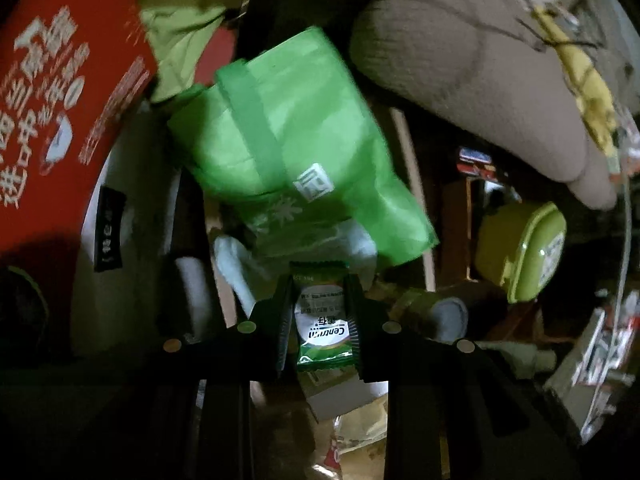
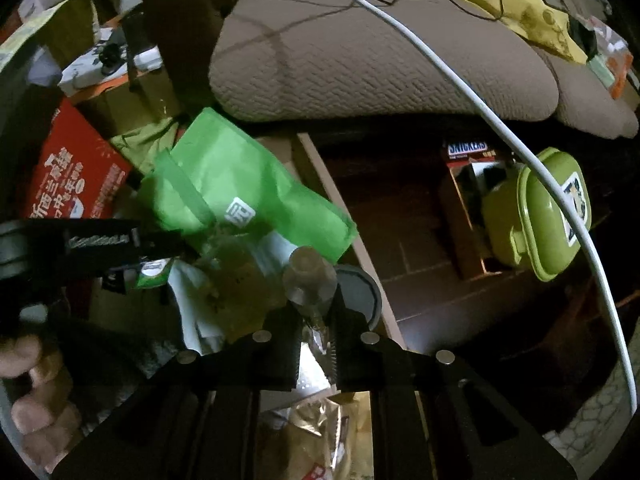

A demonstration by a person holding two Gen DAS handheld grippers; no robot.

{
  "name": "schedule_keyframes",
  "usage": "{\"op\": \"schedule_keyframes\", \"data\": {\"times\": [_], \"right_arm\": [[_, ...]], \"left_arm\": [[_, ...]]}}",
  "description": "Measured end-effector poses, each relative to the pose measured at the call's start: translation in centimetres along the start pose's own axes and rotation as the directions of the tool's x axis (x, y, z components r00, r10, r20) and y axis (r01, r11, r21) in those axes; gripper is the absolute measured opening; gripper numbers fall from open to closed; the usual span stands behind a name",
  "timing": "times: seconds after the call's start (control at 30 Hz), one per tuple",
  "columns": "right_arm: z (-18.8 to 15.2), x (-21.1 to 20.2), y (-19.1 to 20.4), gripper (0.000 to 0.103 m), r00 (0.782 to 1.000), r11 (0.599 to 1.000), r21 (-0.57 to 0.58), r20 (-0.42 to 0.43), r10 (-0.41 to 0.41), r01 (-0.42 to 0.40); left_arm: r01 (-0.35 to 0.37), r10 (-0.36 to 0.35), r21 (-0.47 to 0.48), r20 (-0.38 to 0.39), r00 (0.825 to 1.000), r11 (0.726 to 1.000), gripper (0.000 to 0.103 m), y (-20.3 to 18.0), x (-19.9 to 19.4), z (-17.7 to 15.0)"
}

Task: Organize objects
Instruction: 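Push the tube into the wooden box with the right gripper while the left gripper lowers the packet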

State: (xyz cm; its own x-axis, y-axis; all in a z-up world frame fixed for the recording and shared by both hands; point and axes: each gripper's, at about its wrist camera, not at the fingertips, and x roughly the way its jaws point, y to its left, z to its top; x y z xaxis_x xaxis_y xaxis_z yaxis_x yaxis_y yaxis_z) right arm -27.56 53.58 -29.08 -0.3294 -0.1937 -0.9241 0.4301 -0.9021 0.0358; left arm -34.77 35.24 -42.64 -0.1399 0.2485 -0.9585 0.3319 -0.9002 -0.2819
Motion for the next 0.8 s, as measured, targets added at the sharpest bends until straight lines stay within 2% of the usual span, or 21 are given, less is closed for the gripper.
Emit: {"op": "schedule_keyframes", "data": {"times": [0.13,0.3,0.43,0.63,0.8], "right_arm": [[-0.4,-0.3,-0.3,0.010,1.000,1.000,0.009,0.000,0.008,-0.008],[-2.2,-2.1,-0.4,0.010,0.997,0.997,-0.026,0.000,-0.071,0.071],[-3.5,-1.3,-1.0,0.010,0.996,0.996,-0.024,-0.019,-0.086,0.086],[-5.4,2.8,-3.9,0.010,0.995,0.994,0.080,-0.071,-0.068,0.074],[-6.5,5.4,-5.9,0.010,0.996,0.980,0.197,-0.090,0.001,0.016]], "left_arm": [[-0.008,0.008,-0.032,-0.016,1.000,0.999,0.023,0.5,0.8,0.2],[-0.019,0.019,-0.002,-0.012,1.000,1.000,0.023,0.0,0.9,0.1],[-0.012,0.012,0.004,-0.028,1.000,1.000,0.023,-0.5,1.3,-0.2],[-0.028,0.030,0.113,-0.022,0.999,0.993,0.024,-2.6,1.3,-0.7],[0.008,0.001,0.091,-0.099,0.995,0.996,0.024,-2.6,2.9,-1.2]]}}
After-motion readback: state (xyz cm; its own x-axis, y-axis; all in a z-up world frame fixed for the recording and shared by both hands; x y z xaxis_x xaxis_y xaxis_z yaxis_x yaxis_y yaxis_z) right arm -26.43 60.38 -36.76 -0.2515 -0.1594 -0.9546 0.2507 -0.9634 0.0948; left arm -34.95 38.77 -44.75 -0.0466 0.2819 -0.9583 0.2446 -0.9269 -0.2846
